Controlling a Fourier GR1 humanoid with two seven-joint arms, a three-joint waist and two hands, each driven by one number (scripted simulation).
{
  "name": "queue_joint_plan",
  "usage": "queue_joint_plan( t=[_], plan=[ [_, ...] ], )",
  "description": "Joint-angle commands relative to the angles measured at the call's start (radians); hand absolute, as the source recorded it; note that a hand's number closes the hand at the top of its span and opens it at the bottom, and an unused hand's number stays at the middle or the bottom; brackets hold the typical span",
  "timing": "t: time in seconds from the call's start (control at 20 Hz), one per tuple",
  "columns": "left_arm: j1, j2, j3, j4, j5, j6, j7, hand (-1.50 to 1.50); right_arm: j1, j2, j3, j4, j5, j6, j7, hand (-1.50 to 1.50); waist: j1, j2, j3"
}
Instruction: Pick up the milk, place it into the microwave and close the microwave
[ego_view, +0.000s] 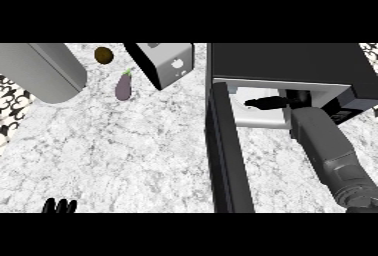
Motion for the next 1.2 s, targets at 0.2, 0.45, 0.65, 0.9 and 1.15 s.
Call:
queue_joint_plan(
  t=[0.2, 0.45, 0.65, 0.9, 1.15],
  plan=[
    [-0.033, -0.038, -0.042, 0.013, -0.015, 0.012, 0.051, -1.5, 0.192, -0.037, -0.005, 0.003, -0.018, 0.091, -0.055, -1.5, -0.073, -0.003, 0.017],
    [-0.043, -0.023, -0.017, 0.047, 0.02, -0.011, 0.03, -1.5, 0.285, 0.013, -0.007, -0.016, -0.034, 0.118, -0.116, -1.5, -0.073, -0.001, 0.016],
    [-0.044, -0.002, -0.069, 0.027, 0.009, -0.044, 0.037, -1.5, 0.364, 0.059, -0.012, -0.028, -0.056, 0.165, -0.155, -1.5, -0.078, -0.005, 0.016],
    [-0.136, 0.002, -0.092, 0.072, 0.057, -0.123, 0.063, -1.5, 0.45, 0.044, 0.007, -0.066, -0.07, 0.345, -0.228, -1.5, -0.104, -0.005, 0.015],
    [-0.177, 0.051, -0.085, 0.099, 0.016, -0.171, 0.105, 1.5, 0.614, 0.025, 0.031, -0.133, -0.079, 0.426, -0.314, -1.5, -0.085, -0.008, 0.015]
  ],
)
